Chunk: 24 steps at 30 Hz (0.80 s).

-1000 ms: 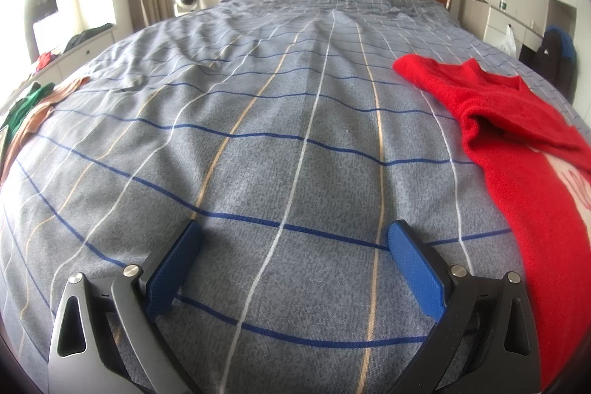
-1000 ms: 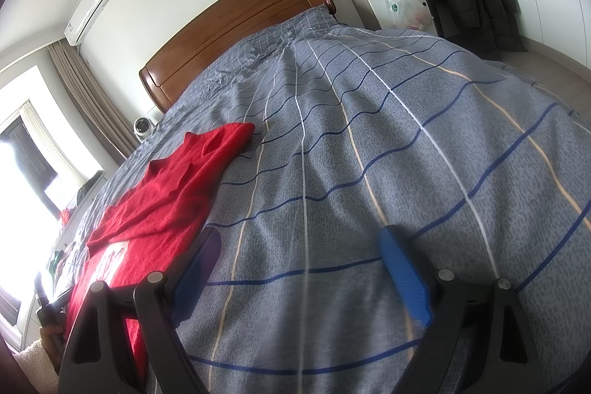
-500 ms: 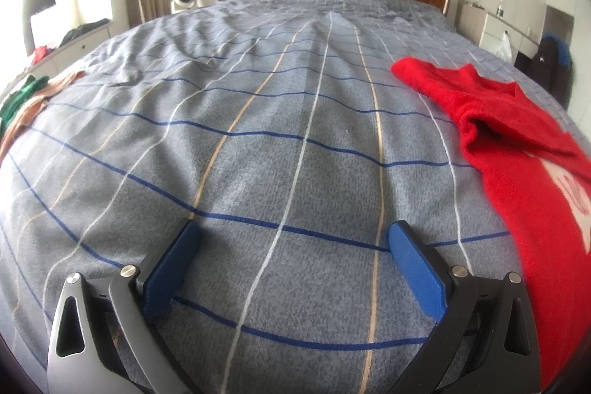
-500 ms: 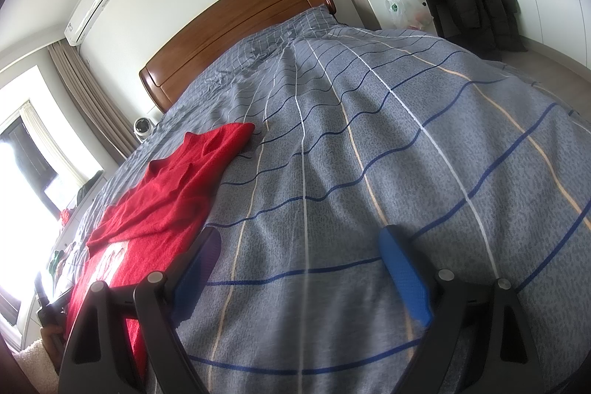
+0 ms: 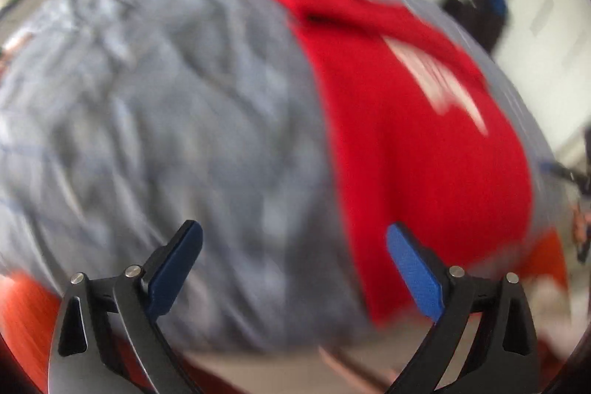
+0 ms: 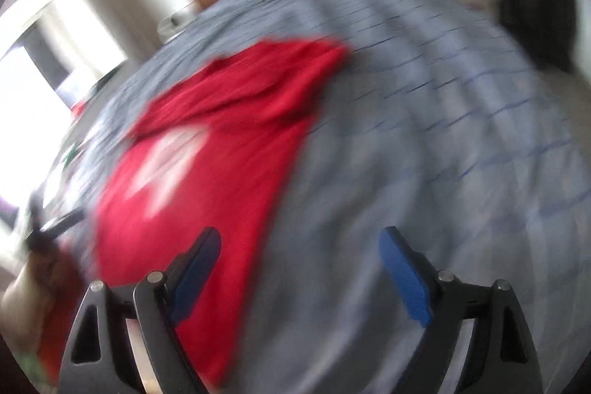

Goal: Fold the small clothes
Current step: 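Grasp the sweater hem with both grippers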

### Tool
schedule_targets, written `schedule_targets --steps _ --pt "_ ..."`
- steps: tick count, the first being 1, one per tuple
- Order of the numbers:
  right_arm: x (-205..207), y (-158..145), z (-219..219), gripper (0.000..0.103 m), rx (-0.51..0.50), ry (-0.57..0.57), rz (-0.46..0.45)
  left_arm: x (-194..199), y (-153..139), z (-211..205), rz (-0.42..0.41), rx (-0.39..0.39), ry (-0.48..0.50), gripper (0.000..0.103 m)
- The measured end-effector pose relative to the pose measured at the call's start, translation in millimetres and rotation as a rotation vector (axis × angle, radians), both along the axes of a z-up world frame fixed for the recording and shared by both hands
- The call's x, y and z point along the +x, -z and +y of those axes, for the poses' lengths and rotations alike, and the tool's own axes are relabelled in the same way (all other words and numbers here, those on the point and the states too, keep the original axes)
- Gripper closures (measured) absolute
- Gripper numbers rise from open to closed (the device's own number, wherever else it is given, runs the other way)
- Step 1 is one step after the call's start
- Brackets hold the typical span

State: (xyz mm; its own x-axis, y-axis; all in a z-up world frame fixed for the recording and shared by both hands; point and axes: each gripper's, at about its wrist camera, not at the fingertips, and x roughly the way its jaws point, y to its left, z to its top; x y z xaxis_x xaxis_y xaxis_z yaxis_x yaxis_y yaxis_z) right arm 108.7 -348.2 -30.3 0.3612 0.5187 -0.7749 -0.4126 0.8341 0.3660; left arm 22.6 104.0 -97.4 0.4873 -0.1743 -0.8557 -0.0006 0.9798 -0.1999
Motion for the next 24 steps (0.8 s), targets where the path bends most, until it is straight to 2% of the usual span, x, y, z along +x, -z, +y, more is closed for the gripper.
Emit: schedule_targets --steps 2,4,5,8,9,10,13,16,17,18,21,23,24 --pt "-26 9 10 0.016 -0.007 -0.033 0.043 -6 12 -19 0.051 0.014 0.058 0.005" --pt "-48 26 15 0.016 0.008 -0.021 0.106 -3 10 -38 0.033 0.097 0.119 0.011" --pt "-54 34 15 0.017 0.024 0.003 0.136 -1 8 -43 0.02 0.105 0.132 0.011" --pt "-63 49 16 0.018 0.098 0.051 0.188 7 13 -45 0.046 0.044 0.113 0.017" --pt "-64 53 20 0.024 0.117 0.046 0.213 8 14 -45 0.054 0.037 0.104 0.018" --pt "-65 56 23 0.03 0.123 0.038 0.227 8 15 -45 0.055 0.036 0.102 0.019" --pt "-65 64 35 0.035 0.103 0.015 0.251 6 16 -38 0.057 -0.008 0.085 0.023" --pt "-60 75 31 0.058 0.09 0.052 0.282 -2 19 -26 0.067 -0.132 0.06 0.023" --pt "-61 77 27 0.063 0.1 0.066 0.291 -3 20 -23 0.074 -0.163 0.054 0.026" --pt "-61 78 24 0.071 0.111 0.07 0.296 -3 21 -19 0.085 -0.195 0.046 0.029" --pt "-64 77 23 0.089 0.126 0.062 0.305 -2 26 -14 0.128 -0.244 0.049 0.051" --pt "-66 74 26 0.091 0.136 0.051 0.301 -4 31 -18 0.162 -0.271 0.069 0.074" --pt "-67 72 28 0.091 0.14 0.044 0.297 -4 32 -21 0.174 -0.277 0.081 0.076"
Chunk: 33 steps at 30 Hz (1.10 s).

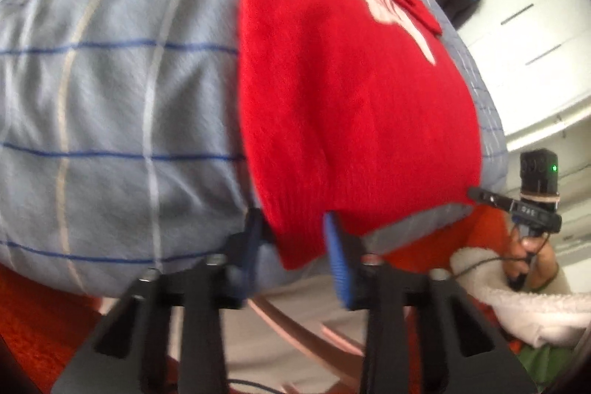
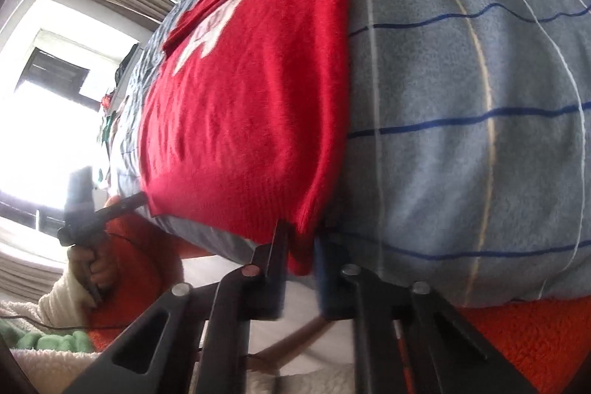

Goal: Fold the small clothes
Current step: 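Grasp the sweater hem with both grippers, then lift the hem with both grippers and fold it over toward the collar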

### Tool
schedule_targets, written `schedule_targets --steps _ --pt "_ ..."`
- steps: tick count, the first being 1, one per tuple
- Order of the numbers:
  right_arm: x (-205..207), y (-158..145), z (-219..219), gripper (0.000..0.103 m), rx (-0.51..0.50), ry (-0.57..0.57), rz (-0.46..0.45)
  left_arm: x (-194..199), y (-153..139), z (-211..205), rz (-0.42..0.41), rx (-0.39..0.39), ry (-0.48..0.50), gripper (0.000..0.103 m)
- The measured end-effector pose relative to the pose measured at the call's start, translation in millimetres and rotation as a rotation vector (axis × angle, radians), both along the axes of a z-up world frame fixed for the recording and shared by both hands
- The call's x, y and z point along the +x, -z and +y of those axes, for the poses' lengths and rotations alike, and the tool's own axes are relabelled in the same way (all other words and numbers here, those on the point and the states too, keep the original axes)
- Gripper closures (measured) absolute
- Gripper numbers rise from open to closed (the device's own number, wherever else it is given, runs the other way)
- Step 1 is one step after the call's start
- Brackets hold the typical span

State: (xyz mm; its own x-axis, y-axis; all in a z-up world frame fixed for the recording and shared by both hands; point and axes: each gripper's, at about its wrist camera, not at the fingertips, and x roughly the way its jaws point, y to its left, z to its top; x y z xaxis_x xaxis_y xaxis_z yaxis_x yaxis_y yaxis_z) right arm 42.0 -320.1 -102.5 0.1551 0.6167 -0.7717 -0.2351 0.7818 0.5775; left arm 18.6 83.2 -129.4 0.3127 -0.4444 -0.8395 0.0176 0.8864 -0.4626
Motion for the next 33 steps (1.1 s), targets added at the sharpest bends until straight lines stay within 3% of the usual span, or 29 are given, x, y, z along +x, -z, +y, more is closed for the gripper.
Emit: schedule_targets --steps 1,2,3,7,13,20,27,28,30,31,32,33 --pt "0 -1 2 0.091 0.003 -0.004 -0.004 -1 0 -2 0.001 0.008 0.006 0.079" --pt "1 -3 5 0.092 0.006 -0.006 -0.006 -3 0 -4 -0.003 0.02 0.009 0.093" --pt "1 -4 7 0.093 0.007 -0.007 -0.01 -3 -1 -4 0.001 0.026 0.006 0.099" --pt "3 -13 1 0.097 0.013 0.001 -0.024 -8 -15 6 -0.012 -0.033 -0.043 0.1" --pt "19 -49 -10 0.098 0.109 0.064 -0.097 15 -73 20 -0.165 -0.103 -0.099 0.101" --pt "120 -93 0 0.098 0.099 0.131 -0.354 149 -99 31 -0.277 -0.017 -0.189 0.101" --pt "280 -106 38 0.098 0.021 0.184 -0.45 303 -96 45 -0.271 0.051 -0.317 0.1" --pt "297 -105 42 0.098 0.002 0.185 -0.464 318 -94 45 -0.28 0.076 -0.333 0.096" --pt "328 -98 47 0.096 -0.018 0.194 -0.482 340 -85 46 -0.253 0.169 -0.378 0.076" --pt "342 -91 50 0.087 -0.03 0.21 -0.466 344 -82 51 -0.216 0.204 -0.403 0.053" --pt "351 -83 51 0.08 -0.065 0.243 -0.445 341 -80 59 -0.201 0.209 -0.428 0.046" --pt "353 -80 49 0.067 -0.077 0.274 -0.44 333 -82 68 -0.221 0.186 -0.453 0.046"
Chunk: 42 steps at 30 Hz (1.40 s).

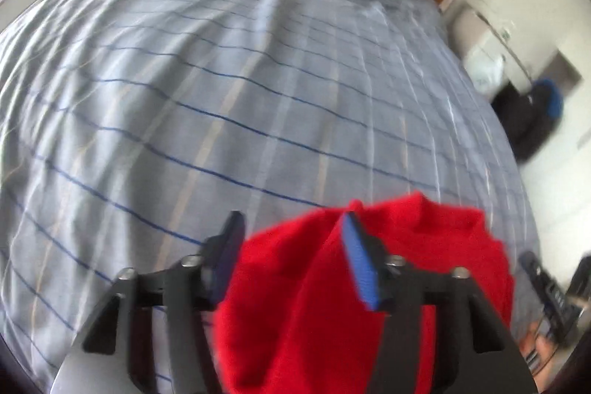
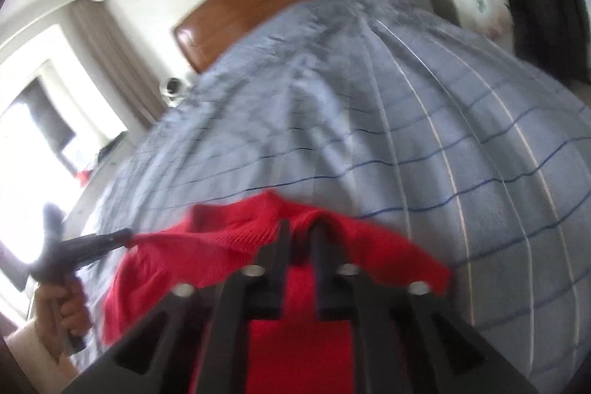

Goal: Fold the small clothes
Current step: 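Lift the hem with both grippers and fold it over toward the collar, then open both grippers and withdraw from the folded sweater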

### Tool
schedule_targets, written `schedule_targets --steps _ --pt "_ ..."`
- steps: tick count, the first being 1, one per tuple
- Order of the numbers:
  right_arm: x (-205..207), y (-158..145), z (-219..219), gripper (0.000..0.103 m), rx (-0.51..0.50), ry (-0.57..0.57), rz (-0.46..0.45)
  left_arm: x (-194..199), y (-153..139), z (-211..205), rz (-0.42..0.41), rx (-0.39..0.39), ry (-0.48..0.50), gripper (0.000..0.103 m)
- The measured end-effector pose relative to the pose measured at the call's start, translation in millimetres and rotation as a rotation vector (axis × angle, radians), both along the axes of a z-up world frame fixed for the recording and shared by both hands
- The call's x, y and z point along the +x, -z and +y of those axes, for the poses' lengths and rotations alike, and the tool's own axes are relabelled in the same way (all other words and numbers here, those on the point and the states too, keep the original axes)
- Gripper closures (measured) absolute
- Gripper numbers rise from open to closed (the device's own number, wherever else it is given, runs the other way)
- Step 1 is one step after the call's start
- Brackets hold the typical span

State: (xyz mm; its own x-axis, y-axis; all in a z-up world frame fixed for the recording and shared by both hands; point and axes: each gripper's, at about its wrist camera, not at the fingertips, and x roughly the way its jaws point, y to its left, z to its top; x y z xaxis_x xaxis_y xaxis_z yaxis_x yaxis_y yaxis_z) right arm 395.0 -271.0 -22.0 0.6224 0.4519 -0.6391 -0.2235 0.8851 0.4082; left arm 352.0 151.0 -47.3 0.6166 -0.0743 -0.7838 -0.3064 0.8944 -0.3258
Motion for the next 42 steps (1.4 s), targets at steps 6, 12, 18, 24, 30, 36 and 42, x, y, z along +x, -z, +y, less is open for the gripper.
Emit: schedule_targets --steps 6,12,18,24,30,36,42 --pt "-45 -24 1 0.066 0.051 -0.127 -0.053 -68 -22 -12 -0.133 0.018 0.182 0.034" --pt "-108 14 18 0.051 -0.133 -0.319 0.056 -102 29 -38 0.084 0.256 0.277 0.035" --pt "-169 -13 -21 0.043 -0.183 -0.13 0.04 -180 -31 -34 -0.062 0.287 0.261 0.013" --pt "-219 -24 -9 0.014 -0.344 -0.007 -0.036 -224 -43 -53 -0.12 0.353 0.269 0.005" --pt "-242 7 0 0.014 -0.453 0.052 -0.021 -233 13 -76 -0.116 0.397 0.228 0.005" --pt "-250 50 7 0.01 -0.48 0.061 -0.009 -235 60 -93 -0.09 0.457 0.219 0.001" --pt "-249 56 5 0.003 -0.48 0.067 -0.029 -232 62 -86 -0.078 0.422 0.226 0.001"
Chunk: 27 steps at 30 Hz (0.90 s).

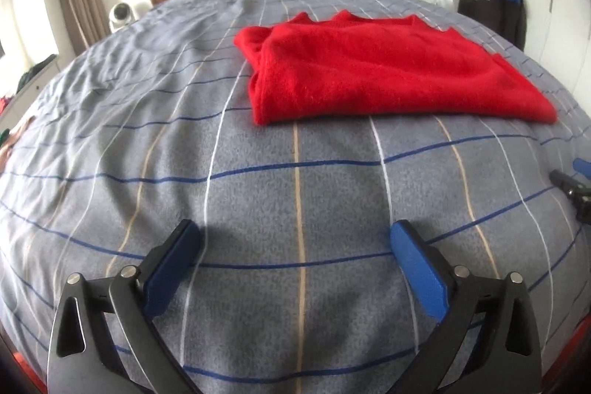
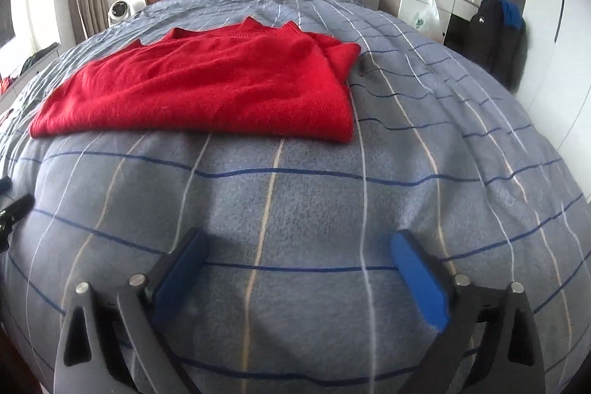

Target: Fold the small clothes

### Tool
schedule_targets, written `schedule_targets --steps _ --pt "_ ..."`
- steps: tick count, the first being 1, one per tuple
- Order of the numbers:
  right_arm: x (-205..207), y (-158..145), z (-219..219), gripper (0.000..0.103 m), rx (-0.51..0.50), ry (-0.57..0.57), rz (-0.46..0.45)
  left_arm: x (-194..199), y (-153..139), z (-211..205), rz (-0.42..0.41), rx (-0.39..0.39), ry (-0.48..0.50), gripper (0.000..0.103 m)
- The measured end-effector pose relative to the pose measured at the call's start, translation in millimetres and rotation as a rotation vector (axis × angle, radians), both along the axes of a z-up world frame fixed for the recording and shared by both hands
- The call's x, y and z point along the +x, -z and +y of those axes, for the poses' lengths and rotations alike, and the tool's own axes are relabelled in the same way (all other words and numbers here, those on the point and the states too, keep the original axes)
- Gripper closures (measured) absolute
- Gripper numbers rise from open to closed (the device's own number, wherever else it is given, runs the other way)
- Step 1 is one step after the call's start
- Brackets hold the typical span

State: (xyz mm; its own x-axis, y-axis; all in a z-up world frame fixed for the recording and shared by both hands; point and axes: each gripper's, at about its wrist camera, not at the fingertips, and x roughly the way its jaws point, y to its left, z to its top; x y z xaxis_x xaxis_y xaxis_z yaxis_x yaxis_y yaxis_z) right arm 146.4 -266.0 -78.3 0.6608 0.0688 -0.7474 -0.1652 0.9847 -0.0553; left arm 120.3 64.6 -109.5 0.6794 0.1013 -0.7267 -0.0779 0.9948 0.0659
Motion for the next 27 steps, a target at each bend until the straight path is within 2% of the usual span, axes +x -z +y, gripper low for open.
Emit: schedule_targets --steps 9,12,14,18,20,22,24,27 --pt "0 2 1 0.002 -0.001 0.0 -0.005 -2 2 -3 -0.003 0.012 -0.005 0.001" --pt "0 0 1 0.002 0.003 -0.01 0.013 -11 -13 0 0.03 0.041 -0.039 0.001" --pt "4 -4 -2 0.002 0.019 -0.038 0.059 -19 -23 9 0.006 0.047 -0.05 0.001" --pt "13 -21 -20 0.003 0.142 -0.079 0.119 -33 -32 41 -0.073 0.044 -0.112 0.001" --pt "29 -36 -34 0.003 0.25 -0.069 0.1 -32 -21 61 -0.055 0.003 -0.165 0.001" --pt "54 -47 -46 0.003 0.339 -0.045 0.104 -28 -4 82 -0.011 -0.082 -0.226 0.0" --pt "88 -53 -57 0.004 0.441 -0.003 0.108 -27 -1 90 -0.035 -0.121 -0.252 0.0" --pt "139 -45 -64 0.021 0.509 0.061 0.165 -21 0 87 -0.042 -0.074 -0.259 0.0"
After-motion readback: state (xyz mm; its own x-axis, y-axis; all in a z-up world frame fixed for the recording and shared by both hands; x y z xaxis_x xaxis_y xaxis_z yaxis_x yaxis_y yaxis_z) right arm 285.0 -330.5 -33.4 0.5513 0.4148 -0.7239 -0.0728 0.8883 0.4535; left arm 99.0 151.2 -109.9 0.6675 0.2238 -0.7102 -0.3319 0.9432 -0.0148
